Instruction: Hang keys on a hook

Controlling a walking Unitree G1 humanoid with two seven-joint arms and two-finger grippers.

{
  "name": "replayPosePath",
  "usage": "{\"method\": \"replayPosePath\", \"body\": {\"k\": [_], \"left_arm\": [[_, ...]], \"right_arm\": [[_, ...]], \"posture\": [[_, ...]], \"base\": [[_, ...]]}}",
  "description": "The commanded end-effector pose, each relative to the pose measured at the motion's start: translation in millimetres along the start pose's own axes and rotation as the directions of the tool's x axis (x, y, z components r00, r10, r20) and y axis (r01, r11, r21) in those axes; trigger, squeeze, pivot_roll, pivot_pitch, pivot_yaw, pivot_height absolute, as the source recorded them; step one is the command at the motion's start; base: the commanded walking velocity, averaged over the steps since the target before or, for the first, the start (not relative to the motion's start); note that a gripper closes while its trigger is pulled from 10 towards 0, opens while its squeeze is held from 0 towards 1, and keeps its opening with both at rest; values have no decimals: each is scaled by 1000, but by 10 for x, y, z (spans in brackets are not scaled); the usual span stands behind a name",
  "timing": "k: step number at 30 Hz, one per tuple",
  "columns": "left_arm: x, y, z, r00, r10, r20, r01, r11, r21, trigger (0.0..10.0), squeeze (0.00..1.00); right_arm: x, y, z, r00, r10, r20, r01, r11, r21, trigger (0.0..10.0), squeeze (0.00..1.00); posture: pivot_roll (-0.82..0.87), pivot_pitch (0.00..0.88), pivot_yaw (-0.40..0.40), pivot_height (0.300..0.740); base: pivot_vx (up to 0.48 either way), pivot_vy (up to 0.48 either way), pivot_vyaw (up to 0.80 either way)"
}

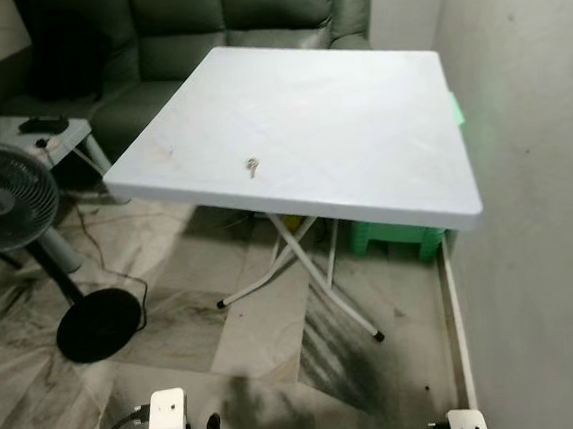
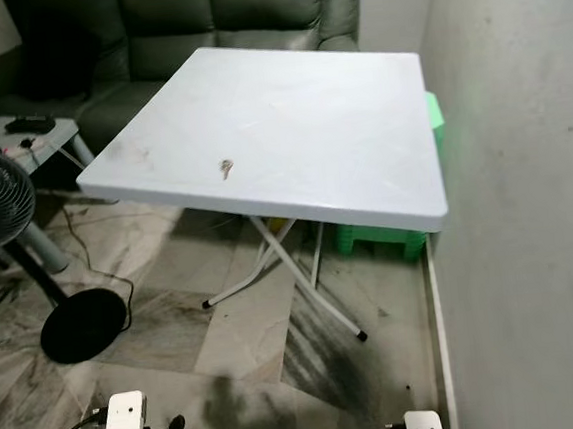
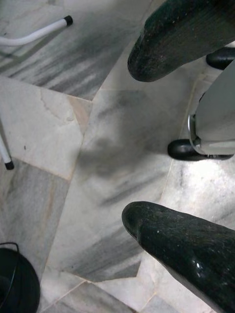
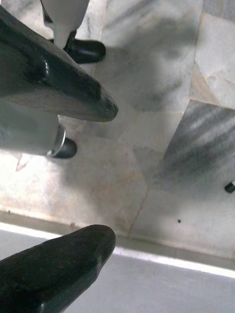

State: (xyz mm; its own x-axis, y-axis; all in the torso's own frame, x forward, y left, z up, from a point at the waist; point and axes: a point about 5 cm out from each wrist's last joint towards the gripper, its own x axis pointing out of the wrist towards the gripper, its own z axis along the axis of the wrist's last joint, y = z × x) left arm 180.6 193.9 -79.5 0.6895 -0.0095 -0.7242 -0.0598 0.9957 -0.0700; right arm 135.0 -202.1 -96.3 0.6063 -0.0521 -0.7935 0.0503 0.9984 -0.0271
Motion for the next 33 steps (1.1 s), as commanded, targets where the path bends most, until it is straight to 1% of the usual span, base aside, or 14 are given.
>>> {"method": "replayPosePath", "body": {"k": [1, 33], "left_arm": [[2, 24, 15, 1000, 9, 0, -9, 1000, -2, 10000, 0], [26, -22, 68, 1000, -7, 12, 7, 1000, 7, 10000, 0]], "right_arm": [[-4, 3, -17, 1000, -2, -6, 2, 1000, 12, 10000, 0], [-11, 20, -40, 1000, 11, -10, -10, 1000, 17, 10000, 0]], "posture": [[-33, 0, 17, 740], [-30, 0, 8, 740]], "base": [[0, 304, 0], [0, 321, 0]]}}
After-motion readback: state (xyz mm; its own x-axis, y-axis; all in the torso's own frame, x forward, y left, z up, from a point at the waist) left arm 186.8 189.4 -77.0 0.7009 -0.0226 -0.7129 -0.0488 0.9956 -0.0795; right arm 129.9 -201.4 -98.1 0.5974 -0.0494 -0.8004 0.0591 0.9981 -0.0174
